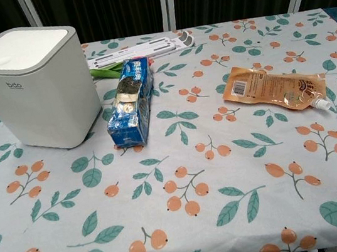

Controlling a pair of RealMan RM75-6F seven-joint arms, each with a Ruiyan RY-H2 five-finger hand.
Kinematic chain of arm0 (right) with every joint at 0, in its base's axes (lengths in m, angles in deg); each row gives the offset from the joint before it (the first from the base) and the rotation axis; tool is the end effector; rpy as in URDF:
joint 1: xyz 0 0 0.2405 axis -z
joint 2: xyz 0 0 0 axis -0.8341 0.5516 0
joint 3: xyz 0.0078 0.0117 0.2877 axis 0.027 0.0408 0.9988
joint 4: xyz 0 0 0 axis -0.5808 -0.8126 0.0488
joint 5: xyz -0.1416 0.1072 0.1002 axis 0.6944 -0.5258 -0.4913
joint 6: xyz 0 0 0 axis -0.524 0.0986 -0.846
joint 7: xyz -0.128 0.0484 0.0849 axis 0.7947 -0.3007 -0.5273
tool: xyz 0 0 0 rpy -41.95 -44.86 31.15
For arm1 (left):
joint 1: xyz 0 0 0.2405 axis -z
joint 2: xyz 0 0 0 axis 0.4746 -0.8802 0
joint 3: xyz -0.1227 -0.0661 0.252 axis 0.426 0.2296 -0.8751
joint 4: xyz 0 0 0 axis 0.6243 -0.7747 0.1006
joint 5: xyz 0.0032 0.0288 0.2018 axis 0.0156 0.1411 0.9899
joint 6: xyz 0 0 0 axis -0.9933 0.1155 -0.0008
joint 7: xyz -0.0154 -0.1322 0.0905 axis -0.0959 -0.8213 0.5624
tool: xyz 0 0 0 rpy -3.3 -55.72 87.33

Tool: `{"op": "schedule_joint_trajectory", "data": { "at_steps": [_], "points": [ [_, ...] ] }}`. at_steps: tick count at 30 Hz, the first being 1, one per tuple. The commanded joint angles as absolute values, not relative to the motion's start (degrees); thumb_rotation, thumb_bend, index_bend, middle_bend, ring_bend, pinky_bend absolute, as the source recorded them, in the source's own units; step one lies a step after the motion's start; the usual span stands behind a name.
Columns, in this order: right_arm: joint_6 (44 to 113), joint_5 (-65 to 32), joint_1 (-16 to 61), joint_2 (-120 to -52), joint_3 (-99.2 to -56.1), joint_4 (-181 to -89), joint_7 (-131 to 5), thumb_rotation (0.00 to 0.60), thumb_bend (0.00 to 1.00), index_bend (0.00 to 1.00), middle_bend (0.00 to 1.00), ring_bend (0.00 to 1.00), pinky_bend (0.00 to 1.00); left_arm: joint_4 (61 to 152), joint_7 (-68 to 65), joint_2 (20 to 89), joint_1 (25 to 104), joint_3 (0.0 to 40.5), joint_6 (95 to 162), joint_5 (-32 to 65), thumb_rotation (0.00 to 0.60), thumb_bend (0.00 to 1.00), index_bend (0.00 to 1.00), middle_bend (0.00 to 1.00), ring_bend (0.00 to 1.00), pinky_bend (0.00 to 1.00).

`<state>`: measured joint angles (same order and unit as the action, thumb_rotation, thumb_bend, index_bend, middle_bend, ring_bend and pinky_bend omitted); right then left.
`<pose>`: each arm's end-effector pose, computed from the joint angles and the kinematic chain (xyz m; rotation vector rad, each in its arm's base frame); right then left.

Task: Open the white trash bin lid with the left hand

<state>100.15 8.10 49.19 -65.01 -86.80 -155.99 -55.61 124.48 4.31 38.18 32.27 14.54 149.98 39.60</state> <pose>-0.3175 -0.2069 0.1806 1.4683 -0.8131 0.8836 -0.3471 0.1935 0.1667 -1.3771 -0.8445 -0.8131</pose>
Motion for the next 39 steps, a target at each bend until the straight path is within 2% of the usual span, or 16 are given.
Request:
{"op": "schedule_joint_trajectory", "data": {
  "at_steps": [1, 11, 16, 24, 28, 33, 39],
  "points": [
    [100.13, 8.02, 49.37, -64.97, -86.75, -156.19, -55.58, 0.58, 0.25, 0.0, 0.0, 0.0, 0.0, 124.46, 4.23, 38.22, 32.34, 14.46, 149.74, 39.54, 0.6, 0.12, 0.19, 0.07, 0.02, 0.0],
    [101.06, 9.16, 50.41, -64.58, -86.73, -156.45, -57.15, 0.579, 0.25, 0.0, 0.0, 0.0, 0.0, 124.65, 3.83, 37.83, 32.52, 14.31, 149.67, 40.19, 0.6, 0.12, 0.19, 0.07, 0.02, 0.0],
    [101.91, 10.01, 50.43, -62.26, -86.0, -157.93, -58.02, 0.58, 0.25, 0.0, 0.0, 0.0, 0.0, 125.09, 1.92, 36.39, 34.8, 15.05, 148.71, 42.92, 0.6, 0.12, 0.19, 0.07, 0.02, 0.0],
    [102.95, 10.5, 49.65, -56.3, -83.47, -163.54, -54.61, 0.579, 0.25, 0.0, 0.0, 0.0, 0.0, 127.36, -11.3, 30.51, 46.16, 17.86, 140.23, 50.95, 0.6, 0.09, 0.19, 0.09, 0.02, 0.0],
    [102.92, 11.59, 49.47, -54.77, -83.31, -165.9, -53.85, 0.578, 0.25, 0.0, 0.0, 0.0, 0.0, 128.63, -15.77, 29.69, 52.01, 19.1, 136.18, 54.1, 0.6, 0.09, 0.2, 0.11, 0.02, 0.0],
    [102.89, 12.21, 49.7, -54.2, -83.49, -166.82, -53.4, 0.578, 0.25, 0.0, 0.0, 0.0, 0.0, 129.48, -14.65, 31.12, 57.13, 19.24, 131.38, 55.8, 0.584, 0.06, 0.2, 0.13, 0.02, 0.0],
    [102.57, 12.15, 49.97, -54.7, -83.75, -166.22, -54.05, 0.579, 0.25, 0.0, 0.0, 0.0, 0.0, 128.72, -11.17, 33.34, 59.32, 18.99, 127.56, 52.56, 0.572, 0.06, 0.22, 0.16, 0.02, 0.0]
  ]
}}
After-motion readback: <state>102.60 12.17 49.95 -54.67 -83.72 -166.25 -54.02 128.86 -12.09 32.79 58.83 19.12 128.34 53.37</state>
